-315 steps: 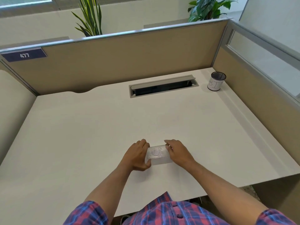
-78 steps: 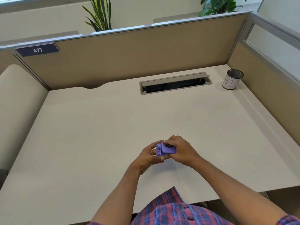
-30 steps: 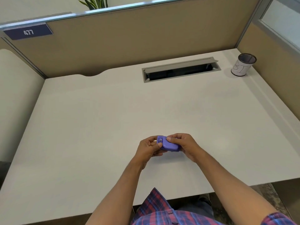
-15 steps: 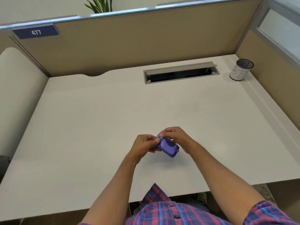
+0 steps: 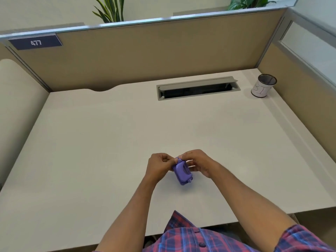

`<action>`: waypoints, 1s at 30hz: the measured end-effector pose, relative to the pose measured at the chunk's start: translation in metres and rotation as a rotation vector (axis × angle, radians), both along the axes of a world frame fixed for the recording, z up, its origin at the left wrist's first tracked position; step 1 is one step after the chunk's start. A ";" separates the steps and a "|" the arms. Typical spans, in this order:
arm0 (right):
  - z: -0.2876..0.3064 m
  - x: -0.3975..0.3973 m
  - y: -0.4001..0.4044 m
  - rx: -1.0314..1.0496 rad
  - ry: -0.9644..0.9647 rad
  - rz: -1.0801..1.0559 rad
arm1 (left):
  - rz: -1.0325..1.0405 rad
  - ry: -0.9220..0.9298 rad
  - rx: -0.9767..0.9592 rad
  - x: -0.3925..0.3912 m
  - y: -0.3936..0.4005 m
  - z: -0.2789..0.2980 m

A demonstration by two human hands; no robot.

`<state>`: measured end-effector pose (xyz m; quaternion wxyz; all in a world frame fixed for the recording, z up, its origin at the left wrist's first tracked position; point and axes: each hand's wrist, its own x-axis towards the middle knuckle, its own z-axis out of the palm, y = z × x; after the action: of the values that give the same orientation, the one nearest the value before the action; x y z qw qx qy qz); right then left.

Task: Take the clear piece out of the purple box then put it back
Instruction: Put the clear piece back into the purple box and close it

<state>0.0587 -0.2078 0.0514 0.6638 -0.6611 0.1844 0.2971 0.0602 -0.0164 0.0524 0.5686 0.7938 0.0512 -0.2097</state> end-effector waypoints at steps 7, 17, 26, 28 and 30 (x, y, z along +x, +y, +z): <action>-0.008 -0.003 -0.002 0.058 0.028 -0.167 | 0.087 0.020 -0.022 0.000 -0.012 -0.006; -0.009 -0.008 -0.011 0.217 0.078 -0.315 | 0.406 0.278 -0.227 0.000 -0.013 -0.016; -0.003 -0.005 -0.017 -0.105 0.053 -0.257 | 0.323 0.344 -0.319 -0.008 -0.014 -0.010; 0.000 -0.005 -0.019 -0.131 0.059 -0.266 | 0.269 0.348 -0.327 -0.010 -0.014 -0.007; 0.003 -0.007 -0.020 -0.159 0.036 -0.284 | 0.251 0.318 -0.307 -0.012 -0.016 -0.004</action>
<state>0.0514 -0.2275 0.0542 0.6415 -0.6733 0.3106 0.1964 0.0485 -0.0325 0.0487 0.6889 0.6427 0.2054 -0.2650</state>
